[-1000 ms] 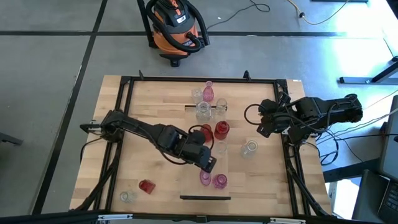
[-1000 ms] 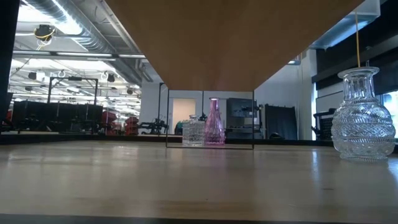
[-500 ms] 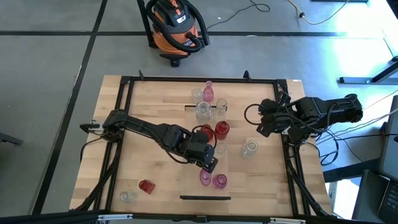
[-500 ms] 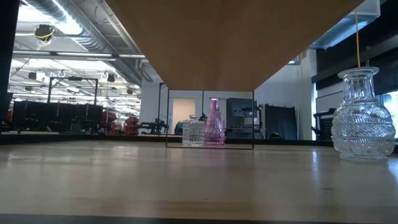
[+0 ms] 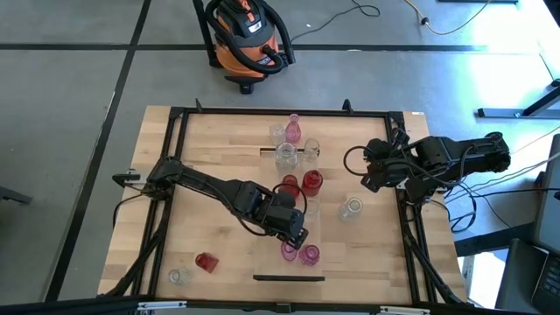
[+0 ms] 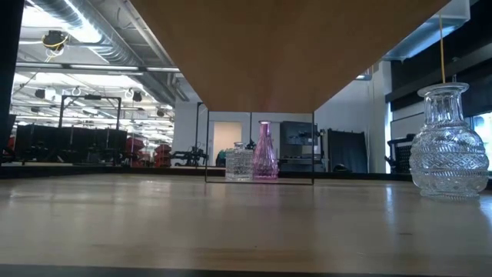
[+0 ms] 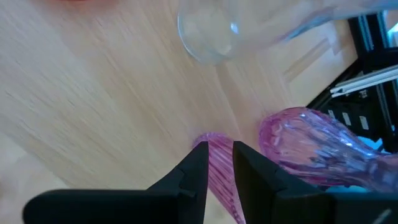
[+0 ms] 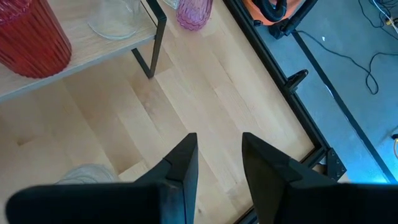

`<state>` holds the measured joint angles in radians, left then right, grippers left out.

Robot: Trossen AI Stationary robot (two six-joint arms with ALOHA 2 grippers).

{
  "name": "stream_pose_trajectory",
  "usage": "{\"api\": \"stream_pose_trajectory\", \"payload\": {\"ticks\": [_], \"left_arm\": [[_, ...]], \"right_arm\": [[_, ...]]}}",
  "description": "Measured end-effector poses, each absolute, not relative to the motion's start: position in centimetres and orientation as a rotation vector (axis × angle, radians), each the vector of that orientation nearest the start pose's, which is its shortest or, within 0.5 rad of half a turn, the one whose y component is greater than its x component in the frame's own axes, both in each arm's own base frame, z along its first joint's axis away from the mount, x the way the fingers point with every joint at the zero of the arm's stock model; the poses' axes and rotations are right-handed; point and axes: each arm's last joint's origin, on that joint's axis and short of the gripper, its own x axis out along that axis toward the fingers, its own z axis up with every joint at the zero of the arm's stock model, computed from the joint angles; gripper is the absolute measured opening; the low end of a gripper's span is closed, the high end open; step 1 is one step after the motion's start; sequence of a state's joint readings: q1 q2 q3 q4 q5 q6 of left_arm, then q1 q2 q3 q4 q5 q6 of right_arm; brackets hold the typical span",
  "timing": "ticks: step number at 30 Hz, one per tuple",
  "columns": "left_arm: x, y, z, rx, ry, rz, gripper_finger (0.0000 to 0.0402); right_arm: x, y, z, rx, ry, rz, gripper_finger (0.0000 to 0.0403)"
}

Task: Sort vases onto shelf
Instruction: Put the violet vase on the shelf aligned with the violet vase

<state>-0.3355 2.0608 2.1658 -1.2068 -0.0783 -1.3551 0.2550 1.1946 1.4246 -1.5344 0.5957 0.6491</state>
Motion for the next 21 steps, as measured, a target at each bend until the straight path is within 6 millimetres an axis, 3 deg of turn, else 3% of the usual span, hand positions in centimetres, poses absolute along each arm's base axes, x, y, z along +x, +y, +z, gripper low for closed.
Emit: {"api": "stream_pose_trajectory", "payload": {"ticks": [21], "left_arm": [[40.46,-14.26,33.69,-1.02,1.038,0.464,0.0066]], "right_arm": [[17.06,2.78,37.48,0.029,1.025,-0.644,0.0108]]}}
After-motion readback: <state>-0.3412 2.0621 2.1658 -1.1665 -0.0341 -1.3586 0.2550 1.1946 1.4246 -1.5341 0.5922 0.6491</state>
